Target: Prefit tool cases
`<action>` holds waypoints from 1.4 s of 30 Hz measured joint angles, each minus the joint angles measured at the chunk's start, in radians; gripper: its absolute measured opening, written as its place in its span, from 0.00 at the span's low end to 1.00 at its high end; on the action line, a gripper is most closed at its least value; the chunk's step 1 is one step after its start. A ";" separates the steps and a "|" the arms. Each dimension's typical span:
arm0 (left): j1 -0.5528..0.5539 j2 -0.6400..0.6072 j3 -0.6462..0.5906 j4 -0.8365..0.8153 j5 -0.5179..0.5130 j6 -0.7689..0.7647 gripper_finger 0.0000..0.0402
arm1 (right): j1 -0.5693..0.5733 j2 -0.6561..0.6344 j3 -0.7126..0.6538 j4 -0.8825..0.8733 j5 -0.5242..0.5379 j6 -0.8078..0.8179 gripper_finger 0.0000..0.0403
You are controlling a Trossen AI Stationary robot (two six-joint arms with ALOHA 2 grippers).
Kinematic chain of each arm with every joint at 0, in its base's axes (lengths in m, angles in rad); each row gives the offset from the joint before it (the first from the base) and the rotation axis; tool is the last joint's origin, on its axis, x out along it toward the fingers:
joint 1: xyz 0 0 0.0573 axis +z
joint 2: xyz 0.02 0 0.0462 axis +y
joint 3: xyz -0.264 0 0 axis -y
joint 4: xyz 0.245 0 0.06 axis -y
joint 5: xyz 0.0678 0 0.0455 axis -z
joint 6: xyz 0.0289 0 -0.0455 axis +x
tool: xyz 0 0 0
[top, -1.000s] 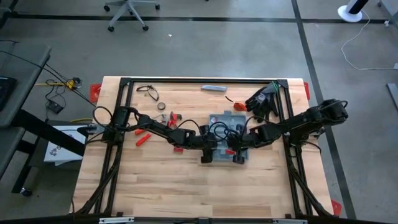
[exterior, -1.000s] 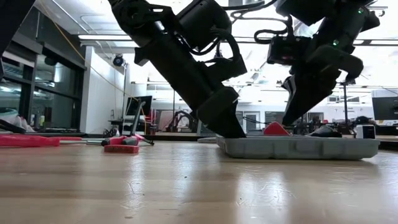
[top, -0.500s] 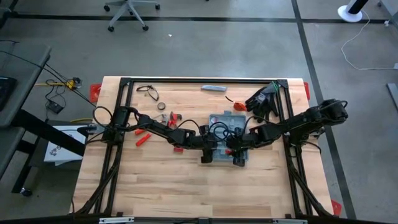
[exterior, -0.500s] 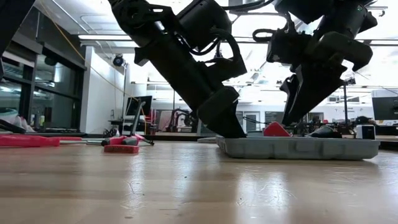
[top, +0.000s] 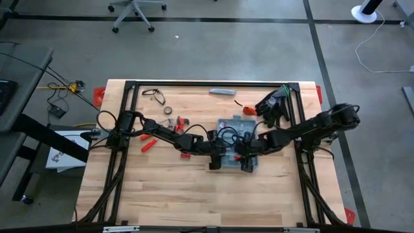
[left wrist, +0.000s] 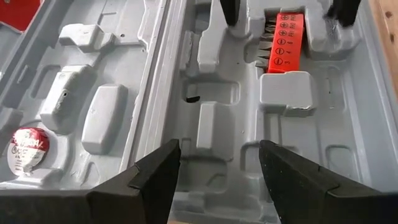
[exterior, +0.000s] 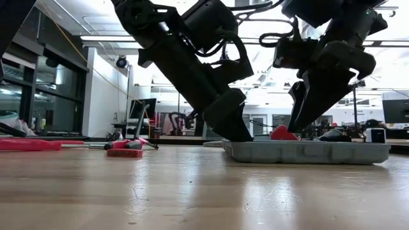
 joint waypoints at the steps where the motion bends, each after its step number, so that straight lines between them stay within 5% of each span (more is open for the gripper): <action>1: 0.000 0.000 0.000 0.001 0.000 0.000 0.53 | 0.000 0.012 0.000 0.008 0.000 -0.001 0.55; 17: 0.000 0.000 0.000 0.004 0.000 0.000 0.53 | 0.001 0.178 0.009 0.027 0.001 0.033 0.54; 25: 0.003 0.001 0.001 0.022 0.004 -0.002 0.53 | 0.021 0.187 0.011 -0.009 0.048 0.089 0.18; 42: 0.004 0.002 0.002 0.039 -0.002 -0.001 0.53 | 0.053 0.059 -0.004 -0.035 0.110 0.131 0.19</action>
